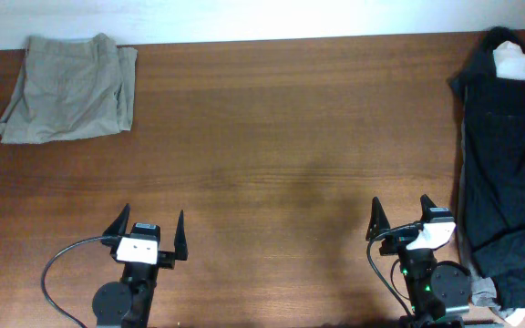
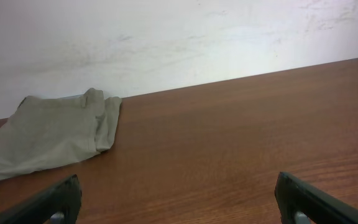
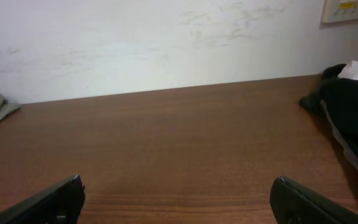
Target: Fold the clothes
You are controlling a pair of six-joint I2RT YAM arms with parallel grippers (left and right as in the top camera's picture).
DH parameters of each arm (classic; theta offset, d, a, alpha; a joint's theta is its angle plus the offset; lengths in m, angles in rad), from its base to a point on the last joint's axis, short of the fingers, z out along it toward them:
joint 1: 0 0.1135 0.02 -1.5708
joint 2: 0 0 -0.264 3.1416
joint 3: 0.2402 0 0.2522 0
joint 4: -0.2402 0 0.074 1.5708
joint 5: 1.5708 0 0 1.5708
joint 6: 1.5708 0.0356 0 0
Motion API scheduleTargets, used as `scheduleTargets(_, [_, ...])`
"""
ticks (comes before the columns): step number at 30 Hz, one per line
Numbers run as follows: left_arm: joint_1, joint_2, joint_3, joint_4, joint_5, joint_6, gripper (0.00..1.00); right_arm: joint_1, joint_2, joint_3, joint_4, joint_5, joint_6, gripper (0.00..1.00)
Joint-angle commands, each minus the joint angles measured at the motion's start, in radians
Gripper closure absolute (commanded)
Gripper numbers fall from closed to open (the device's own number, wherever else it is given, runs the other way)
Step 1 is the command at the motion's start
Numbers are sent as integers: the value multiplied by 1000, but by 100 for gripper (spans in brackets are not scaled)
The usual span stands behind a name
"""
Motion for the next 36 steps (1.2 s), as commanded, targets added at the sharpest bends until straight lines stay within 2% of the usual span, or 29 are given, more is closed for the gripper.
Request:
scheduleTargets(1, [-2, -9, -10, -1, 14, 20, 1, -6, -6, -5, -5, -9, 2, 1])
scheduleTargets(31, [-2, -9, -10, -1, 14, 20, 1, -6, -6, -5, -4, -14, 4, 1])
scheduleTargets(33, [-2, -9, -10, -1, 14, 20, 1, -6, -6, -5, 6, -121, 4, 1])
scheduleTargets(36, [-2, -9, -10, -1, 14, 20, 1, -6, -6, -5, 26, -419, 200, 1])
